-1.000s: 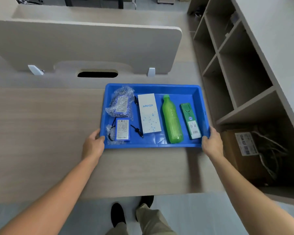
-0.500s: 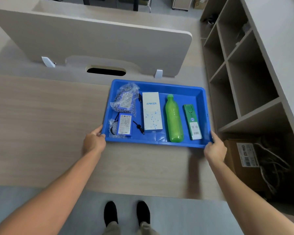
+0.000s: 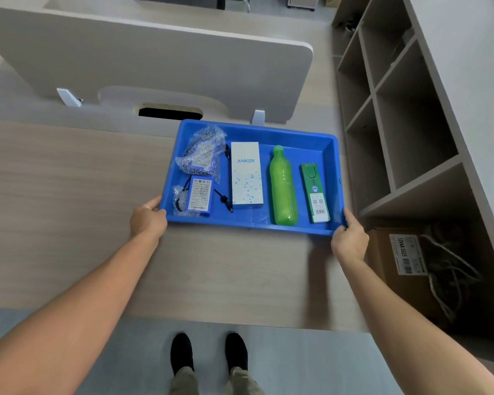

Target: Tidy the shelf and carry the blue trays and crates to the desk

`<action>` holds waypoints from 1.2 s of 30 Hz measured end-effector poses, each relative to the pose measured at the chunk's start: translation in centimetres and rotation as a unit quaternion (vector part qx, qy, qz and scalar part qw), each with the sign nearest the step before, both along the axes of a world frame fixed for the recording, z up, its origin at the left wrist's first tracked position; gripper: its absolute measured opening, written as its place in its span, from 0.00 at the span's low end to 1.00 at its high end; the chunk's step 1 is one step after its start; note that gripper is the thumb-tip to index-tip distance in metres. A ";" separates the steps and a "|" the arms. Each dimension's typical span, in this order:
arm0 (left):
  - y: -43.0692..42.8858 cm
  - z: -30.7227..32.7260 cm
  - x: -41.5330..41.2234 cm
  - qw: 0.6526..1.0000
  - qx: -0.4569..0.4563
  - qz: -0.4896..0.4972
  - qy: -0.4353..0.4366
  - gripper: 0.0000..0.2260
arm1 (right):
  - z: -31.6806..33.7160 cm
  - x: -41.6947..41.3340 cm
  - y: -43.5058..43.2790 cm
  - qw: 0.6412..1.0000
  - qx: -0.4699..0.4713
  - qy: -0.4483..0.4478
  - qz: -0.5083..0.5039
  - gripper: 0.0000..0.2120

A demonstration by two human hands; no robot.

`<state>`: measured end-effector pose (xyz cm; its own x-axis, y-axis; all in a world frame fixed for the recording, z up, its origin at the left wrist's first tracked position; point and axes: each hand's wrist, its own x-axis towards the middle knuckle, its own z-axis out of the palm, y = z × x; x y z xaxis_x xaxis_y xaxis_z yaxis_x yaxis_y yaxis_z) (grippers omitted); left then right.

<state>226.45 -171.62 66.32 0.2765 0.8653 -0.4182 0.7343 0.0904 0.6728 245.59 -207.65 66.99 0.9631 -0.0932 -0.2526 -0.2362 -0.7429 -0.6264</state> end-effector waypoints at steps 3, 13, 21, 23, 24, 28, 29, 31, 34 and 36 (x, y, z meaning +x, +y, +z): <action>-0.1 -0.1 -0.3 1.000 -0.009 -0.004 -0.009 0.21 | -0.1 -0.3 0.0 1.000 0.003 0.013 0.006 0.25; -3.9 -0.7 -8.6 0.991 -0.106 0.042 -0.068 0.19 | -0.7 -5.6 -0.6 0.993 -0.001 0.107 -0.049 0.21; -8.9 -1.6 -27.5 0.966 -0.207 0.135 -0.080 0.10 | -0.3 -20.1 5.1 0.950 0.008 0.156 0.271 0.06; -10.0 -2.5 -34.4 0.951 -0.232 0.197 -0.062 0.11 | -0.1 -24.2 8.1 0.909 -0.015 0.192 0.369 0.07; -10.6 -3.2 -38.0 0.941 -0.243 0.231 -0.058 0.10 | -0.1 -26.3 9.9 0.883 -0.031 0.214 0.416 0.07; -13.6 -3.8 -50.0 0.895 -0.242 0.372 -0.052 0.08 | -2.7 -35.0 18.3 0.742 -0.145 0.251 0.604 0.10; -14.3 -3.6 -52.6 0.879 -0.242 0.407 -0.053 0.08 | -3.4 -37.4 20.7 0.711 -0.166 0.257 0.633 0.10; -15.8 -3.8 -58.1 0.852 -0.249 0.458 -0.053 0.07 | -4.4 -42.7 25.7 0.662 -0.199 0.249 0.678 0.09; -18.2 -4.9 -66.5 0.812 -0.271 0.513 -0.054 0.08 | -4.6 -51.5 33.2 0.630 -0.189 0.208 0.724 0.06; -19.6 -4.9 -71.8 0.777 -0.297 0.552 -0.059 0.08 | -4.6 -57.2 38.0 0.620 -0.172 0.194 0.741 0.05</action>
<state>154.69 -191.27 61.40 -0.4300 0.2661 -0.8627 -0.0744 0.9419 0.3276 188.39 -169.64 62.35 -0.0712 0.7082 -0.7025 0.7813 -0.3982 -0.4806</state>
